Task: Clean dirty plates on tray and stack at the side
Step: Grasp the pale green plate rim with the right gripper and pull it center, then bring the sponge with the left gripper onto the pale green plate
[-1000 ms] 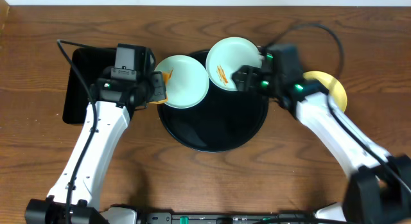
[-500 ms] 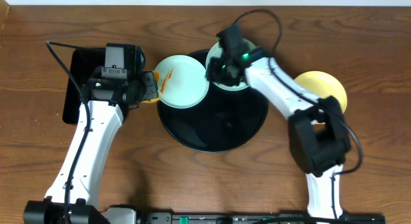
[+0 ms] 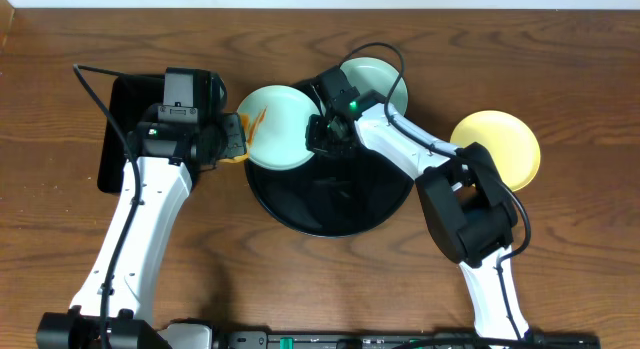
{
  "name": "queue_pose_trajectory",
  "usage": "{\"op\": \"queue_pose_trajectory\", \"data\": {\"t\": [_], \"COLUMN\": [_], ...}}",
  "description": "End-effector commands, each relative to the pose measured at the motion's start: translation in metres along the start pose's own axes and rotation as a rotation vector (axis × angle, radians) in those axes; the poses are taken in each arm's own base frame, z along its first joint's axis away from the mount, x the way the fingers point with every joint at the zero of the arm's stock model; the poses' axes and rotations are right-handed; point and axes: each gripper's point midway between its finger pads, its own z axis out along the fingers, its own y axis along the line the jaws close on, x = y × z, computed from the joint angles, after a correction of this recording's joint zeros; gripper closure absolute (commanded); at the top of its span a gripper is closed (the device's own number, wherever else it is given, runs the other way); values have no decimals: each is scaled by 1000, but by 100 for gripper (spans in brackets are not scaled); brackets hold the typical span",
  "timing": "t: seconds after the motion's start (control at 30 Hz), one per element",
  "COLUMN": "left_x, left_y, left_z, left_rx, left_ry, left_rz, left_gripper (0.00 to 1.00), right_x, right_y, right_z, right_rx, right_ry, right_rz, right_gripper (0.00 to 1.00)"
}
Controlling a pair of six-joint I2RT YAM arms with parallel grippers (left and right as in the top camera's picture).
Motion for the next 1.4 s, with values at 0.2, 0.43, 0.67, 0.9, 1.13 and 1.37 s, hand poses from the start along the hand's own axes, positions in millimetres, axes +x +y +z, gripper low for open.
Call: {"op": "queue_pose_trajectory", "data": {"t": [0.2,0.43,0.67,0.9,1.13,1.37], "left_x": [-3,-3,-4,-2,12,34], "left_y": [1,1,1,1,-18,-42], "left_z": [-1,-1,-1,-1,4,26], "left_rx": [-6,-6,-5,-1,106,172], "left_ry": [-8,-8,-10,-3,69,183], "left_rz": [4,4,4,4,2,29], "left_gripper": [92,93,92,93,93,92], "right_x": [24,33,39,54,51,59], "right_y": [-27,-50,-76,-89,-88,-92], "right_z": [10,-14,-51,-60,-57,-45], "right_rx": [109,205,368,424,412,390], "right_ry": [101,148,145,209,195,213], "right_rz": [-54,-105,-134,-141,-147,-141], "right_gripper": [99,99,99,99,67,96]}}
